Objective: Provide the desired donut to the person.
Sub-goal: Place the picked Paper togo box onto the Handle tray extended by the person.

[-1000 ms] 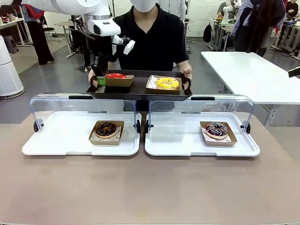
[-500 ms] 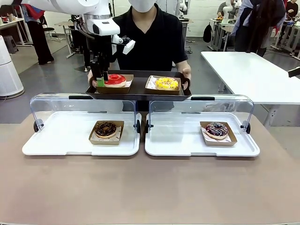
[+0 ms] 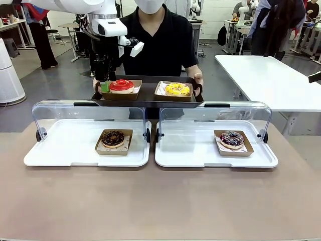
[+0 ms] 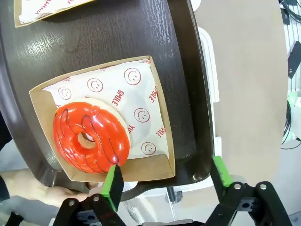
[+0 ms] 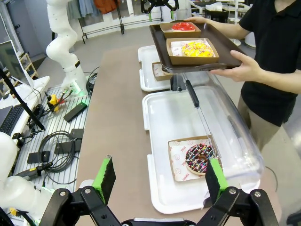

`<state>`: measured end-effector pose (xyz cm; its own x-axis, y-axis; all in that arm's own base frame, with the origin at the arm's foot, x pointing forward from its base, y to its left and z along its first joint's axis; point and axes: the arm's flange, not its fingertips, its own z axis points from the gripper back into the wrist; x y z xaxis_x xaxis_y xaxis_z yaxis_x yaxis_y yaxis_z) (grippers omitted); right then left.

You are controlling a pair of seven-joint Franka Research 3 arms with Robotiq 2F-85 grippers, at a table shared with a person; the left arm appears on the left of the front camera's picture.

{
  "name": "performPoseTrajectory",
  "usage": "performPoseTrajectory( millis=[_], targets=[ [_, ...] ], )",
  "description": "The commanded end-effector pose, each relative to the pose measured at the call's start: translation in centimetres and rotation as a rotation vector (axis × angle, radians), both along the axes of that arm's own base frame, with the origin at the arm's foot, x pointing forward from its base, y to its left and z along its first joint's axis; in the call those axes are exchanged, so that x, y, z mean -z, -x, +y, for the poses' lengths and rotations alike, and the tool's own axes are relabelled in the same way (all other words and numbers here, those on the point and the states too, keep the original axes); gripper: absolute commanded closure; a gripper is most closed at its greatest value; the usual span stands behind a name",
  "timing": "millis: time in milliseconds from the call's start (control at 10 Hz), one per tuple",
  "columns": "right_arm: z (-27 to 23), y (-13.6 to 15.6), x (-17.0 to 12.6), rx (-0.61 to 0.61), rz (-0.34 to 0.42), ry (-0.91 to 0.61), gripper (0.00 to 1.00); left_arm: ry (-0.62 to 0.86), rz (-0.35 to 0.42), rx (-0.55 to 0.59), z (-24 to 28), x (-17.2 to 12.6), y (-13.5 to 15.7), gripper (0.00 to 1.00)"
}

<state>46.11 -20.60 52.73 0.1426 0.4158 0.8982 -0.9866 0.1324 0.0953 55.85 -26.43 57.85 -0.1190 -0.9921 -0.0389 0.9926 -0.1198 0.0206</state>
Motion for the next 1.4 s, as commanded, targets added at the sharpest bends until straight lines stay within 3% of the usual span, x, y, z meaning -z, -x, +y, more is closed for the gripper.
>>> performPoseTrajectory(
  millis=[0, 500, 800, 900, 1100, 1300],
  targets=[
    [0.1, -0.1, 0.0, 0.009, 0.006, 0.002, 0.00, -0.001, 0.016, 0.023, 0.3, -0.5, 0.0, 0.00],
    [0.1, -0.1, 0.0, 0.009, 0.006, 0.002, 0.00, 0.006, 0.031, 0.037, 0.8, -0.5, 0.9, 0.00],
    [0.1, -0.1, 0.0, 0.009, 0.006, 0.002, 0.00, -0.066, -0.045, 0.143, 4.6, -2.8, 8.3, 0.00],
    [0.1, -0.1, 0.0, 0.009, 0.006, 0.002, 0.00, -0.008, -0.087, 0.166, 7.2, -3.3, 11.5, 0.00],
    [0.1, -0.1, 0.0, 0.009, 0.006, 0.002, 0.00, 0.022, -0.120, 0.200, 11.8, -2.2, 17.4, 0.00],
    [0.1, -0.1, 0.0, 0.009, 0.006, 0.002, 0.00, 0.049, -0.133, 0.178, 15.0, -1.1, 20.3, 0.00]
  ],
)
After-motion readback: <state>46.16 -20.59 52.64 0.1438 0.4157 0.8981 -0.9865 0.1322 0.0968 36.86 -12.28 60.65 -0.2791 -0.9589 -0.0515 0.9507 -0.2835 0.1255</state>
